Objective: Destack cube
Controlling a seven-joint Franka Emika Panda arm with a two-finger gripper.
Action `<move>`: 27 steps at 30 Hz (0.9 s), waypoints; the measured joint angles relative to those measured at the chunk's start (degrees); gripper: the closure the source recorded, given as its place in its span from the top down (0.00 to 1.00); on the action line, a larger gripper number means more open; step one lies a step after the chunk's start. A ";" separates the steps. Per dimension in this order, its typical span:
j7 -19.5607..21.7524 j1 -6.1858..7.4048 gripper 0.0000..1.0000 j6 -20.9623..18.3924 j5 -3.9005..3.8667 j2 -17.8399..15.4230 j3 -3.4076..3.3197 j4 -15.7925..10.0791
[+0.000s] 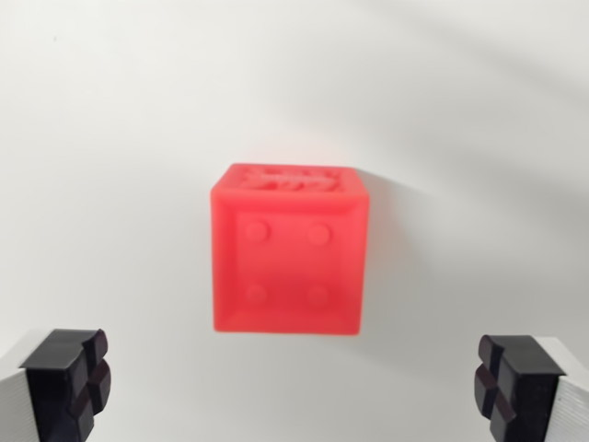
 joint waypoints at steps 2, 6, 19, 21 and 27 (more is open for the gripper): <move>0.07 0.00 1.00 -1.07 -0.11 -1.09 -0.01 -0.03; 0.21 0.00 1.00 -3.77 -0.32 -3.82 -0.02 -0.05; 0.51 -0.03 1.00 -12.54 -0.74 -11.62 -0.02 0.99; 0.54 -0.03 1.00 -13.58 -0.78 -12.42 -0.02 1.21; 0.64 -0.04 1.00 -17.58 -0.88 -15.21 -0.02 2.40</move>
